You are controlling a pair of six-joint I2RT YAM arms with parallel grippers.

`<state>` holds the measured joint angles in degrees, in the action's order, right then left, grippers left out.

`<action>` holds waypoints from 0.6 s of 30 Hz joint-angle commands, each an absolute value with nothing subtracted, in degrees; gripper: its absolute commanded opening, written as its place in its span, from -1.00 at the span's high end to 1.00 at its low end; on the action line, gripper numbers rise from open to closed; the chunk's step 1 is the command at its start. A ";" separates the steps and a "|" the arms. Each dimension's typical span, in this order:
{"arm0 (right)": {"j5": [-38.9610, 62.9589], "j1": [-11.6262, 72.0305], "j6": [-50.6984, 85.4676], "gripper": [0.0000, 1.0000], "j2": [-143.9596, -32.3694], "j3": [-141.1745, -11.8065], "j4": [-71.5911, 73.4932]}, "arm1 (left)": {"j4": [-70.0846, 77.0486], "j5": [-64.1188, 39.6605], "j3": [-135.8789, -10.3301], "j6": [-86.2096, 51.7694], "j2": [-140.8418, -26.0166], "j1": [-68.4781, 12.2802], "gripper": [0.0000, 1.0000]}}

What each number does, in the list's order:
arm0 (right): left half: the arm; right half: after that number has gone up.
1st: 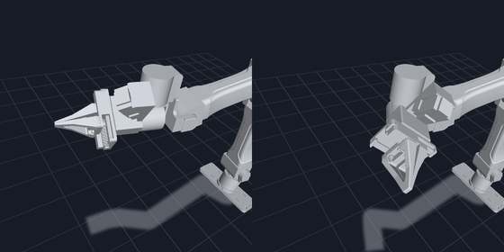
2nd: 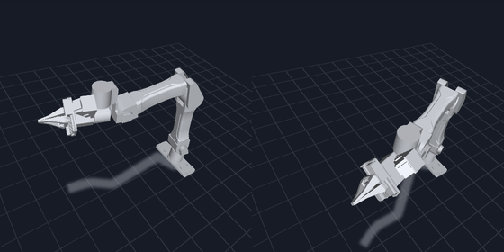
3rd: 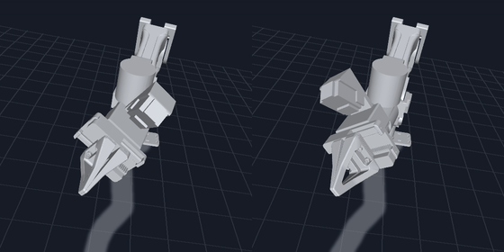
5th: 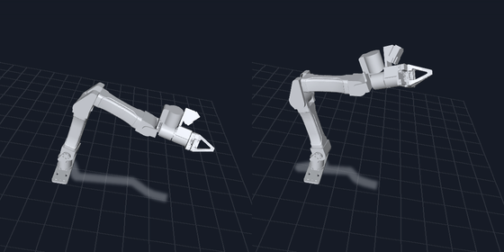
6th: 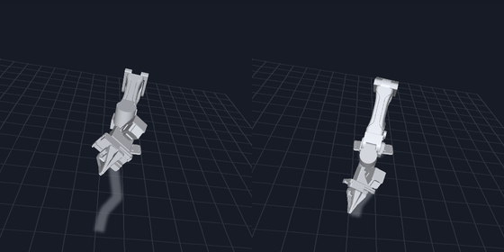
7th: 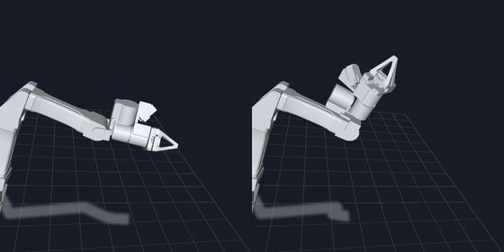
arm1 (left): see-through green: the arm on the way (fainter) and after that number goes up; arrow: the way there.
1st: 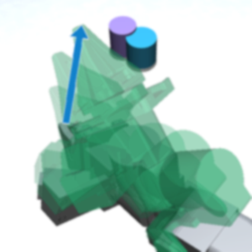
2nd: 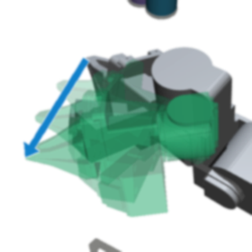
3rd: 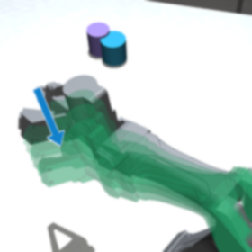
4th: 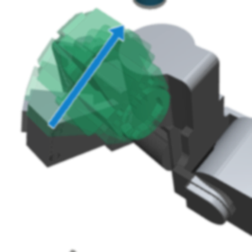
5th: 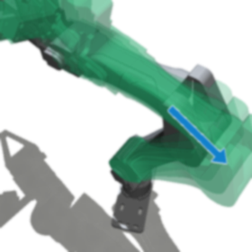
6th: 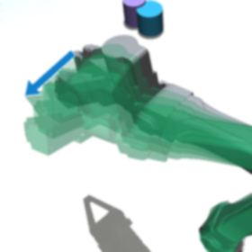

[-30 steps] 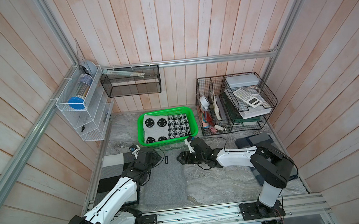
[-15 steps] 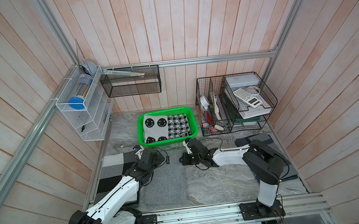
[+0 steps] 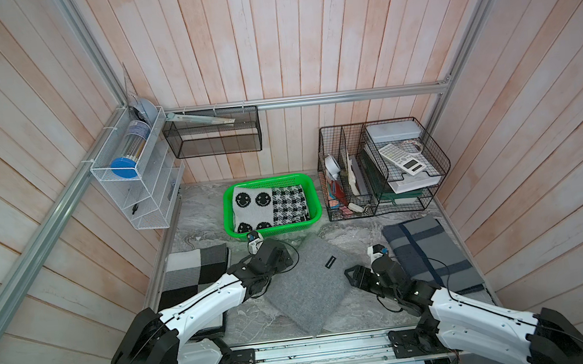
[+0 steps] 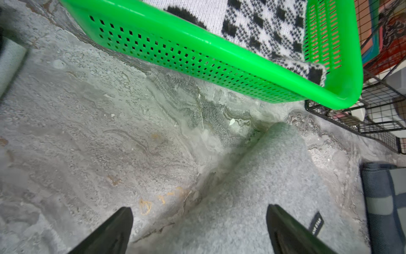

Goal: Put the folded scarf in the basket
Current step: Adjust the scarf at the center of the board.

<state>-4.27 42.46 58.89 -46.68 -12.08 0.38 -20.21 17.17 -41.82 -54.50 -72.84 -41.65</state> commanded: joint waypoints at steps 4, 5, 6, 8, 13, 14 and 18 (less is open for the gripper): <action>-7.41 32.84 51.27 -0.47 -41.70 -16.49 -6.39 | -28.74 18.88 -42.02 -59.66 -66.37 -41.91 -1.00; -6.24 31.47 49.97 -0.47 -42.66 -17.13 -5.66 | -29.33 18.50 -40.97 -61.01 -65.32 -41.92 -1.00; -4.44 30.07 48.53 -0.48 -44.19 -17.68 -4.01 | -30.19 17.73 -39.97 -62.65 -64.32 -41.89 -1.00; -2.23 28.52 46.15 -0.48 -47.68 -19.22 -1.75 | -32.16 16.58 -38.44 -65.88 -62.46 -41.92 -1.00; 1.90 27.95 41.44 -0.47 -59.15 -23.92 4.09 | -39.71 14.26 -36.79 -73.18 -58.98 -42.83 -0.95; 2.86 27.95 41.02 -0.46 -61.58 -24.69 4.84 | -40.37 13.97 -36.15 -74.28 -58.29 -43.54 -0.93; 5.57 27.88 38.75 -0.43 -69.07 -28.95 4.66 | -41.53 13.91 -33.82 -78.74 -55.64 -45.82 -0.91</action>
